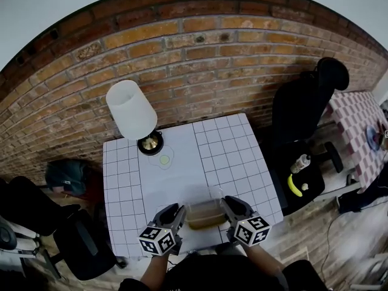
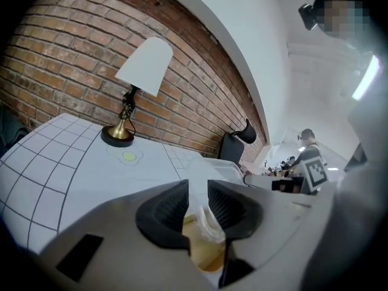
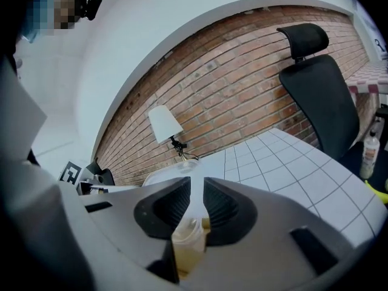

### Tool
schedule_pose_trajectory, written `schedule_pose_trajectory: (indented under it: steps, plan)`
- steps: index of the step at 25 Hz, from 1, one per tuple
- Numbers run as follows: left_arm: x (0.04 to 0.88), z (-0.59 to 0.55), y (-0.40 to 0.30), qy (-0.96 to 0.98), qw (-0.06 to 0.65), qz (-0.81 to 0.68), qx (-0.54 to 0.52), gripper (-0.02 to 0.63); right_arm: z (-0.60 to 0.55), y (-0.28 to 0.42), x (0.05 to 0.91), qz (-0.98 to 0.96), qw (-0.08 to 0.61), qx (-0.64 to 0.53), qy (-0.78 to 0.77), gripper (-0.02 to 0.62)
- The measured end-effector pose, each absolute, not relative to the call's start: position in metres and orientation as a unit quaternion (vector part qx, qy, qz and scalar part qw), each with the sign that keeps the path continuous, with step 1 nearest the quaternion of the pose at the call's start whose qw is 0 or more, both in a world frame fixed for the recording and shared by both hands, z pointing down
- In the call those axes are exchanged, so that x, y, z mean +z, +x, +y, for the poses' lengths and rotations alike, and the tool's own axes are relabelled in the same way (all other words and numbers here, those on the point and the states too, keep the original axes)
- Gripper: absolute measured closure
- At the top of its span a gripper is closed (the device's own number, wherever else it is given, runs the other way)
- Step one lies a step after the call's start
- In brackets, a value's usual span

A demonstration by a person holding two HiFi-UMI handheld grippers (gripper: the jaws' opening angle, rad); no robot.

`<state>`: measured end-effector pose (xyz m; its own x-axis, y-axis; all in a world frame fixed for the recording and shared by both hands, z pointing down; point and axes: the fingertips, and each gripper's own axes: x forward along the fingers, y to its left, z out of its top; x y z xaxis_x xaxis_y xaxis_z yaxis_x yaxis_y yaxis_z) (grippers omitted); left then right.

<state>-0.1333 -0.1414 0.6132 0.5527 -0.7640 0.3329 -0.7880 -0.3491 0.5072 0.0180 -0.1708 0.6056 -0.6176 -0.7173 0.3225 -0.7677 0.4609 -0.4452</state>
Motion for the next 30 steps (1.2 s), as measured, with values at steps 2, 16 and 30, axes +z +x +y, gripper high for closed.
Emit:
schedule_pose_trajectory:
  steps: [2, 16, 30]
  plan:
    - [0.606, -0.144, -0.135, 0.823, 0.310, -0.476, 0.016, 0.503, -0.173, 0.017, 0.598, -0.856, 0.037, 0.278, 0.434, 0.537]
    - [0.562, -0.156, -0.148, 0.836, 0.255, -0.486, -0.017, 0.518, -0.187, 0.010, 0.551, -0.866, -0.010, 0.247, 0.434, 0.572]
    - [0.511, -0.162, -0.164, 0.843, 0.196, -0.500, -0.039, 0.518, -0.196, -0.006, 0.499, -0.885, -0.047, 0.210, 0.412, 0.572]
